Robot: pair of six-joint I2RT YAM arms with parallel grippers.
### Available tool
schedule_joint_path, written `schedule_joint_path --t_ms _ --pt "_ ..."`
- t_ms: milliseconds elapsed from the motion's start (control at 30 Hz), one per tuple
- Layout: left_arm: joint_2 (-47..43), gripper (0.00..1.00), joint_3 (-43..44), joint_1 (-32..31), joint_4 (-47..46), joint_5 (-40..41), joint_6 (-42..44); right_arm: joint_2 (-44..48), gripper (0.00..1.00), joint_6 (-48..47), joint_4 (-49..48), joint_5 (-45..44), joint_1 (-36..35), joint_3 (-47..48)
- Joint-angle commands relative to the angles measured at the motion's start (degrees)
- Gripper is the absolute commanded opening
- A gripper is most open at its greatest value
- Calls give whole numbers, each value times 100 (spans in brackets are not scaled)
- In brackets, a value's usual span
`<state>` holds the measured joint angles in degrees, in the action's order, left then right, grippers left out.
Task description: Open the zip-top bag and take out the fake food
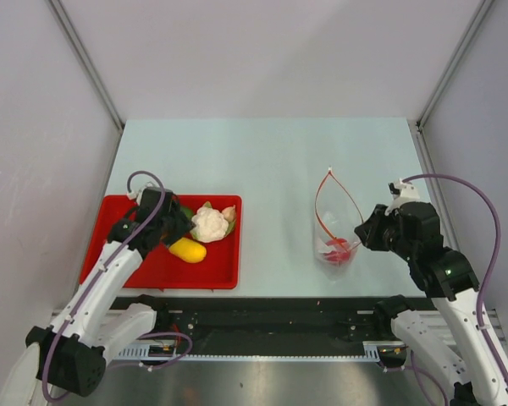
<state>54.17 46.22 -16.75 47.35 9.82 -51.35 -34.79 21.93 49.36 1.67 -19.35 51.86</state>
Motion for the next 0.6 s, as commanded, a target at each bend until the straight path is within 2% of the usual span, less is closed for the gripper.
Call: schedule_joint_path --t_ms 0,100,133,233,267,300,433,533,567 --pt "-205 56 160 -3 -1182 -1260 361 -177 16 -216 -172 71 -16 123" --pt "-83 59 282 -257 -2620 -2053 416 -291 14 -233 -286 44 -112 132" --pt "13 59 518 -389 -2826 -2133 398 -327 8 -233 -304 -61 -130 158" --pt "820 59 1098 -1170 -3460 -2361 442 -406 0 -269 -410 -359 -270 176" --pt "1058 58 1570 -1573 -3548 -2415 442 -424 0 -269 -436 -343 -297 193" --pt "1591 57 1827 -1759 -3671 -2554 425 -485 0 -216 -402 -343 -280 211" --pt "2728 49 3424 -2821 -3672 -2574 608 -617 0 -5 -252 -369 -262 343" --pt "3631 43 4452 -3350 -3260 -2573 1021 -644 0 21 -252 -343 -262 430" --pt "3853 36 4718 -3448 -3076 -2582 1231 -626 0 13 -243 -334 -262 483"
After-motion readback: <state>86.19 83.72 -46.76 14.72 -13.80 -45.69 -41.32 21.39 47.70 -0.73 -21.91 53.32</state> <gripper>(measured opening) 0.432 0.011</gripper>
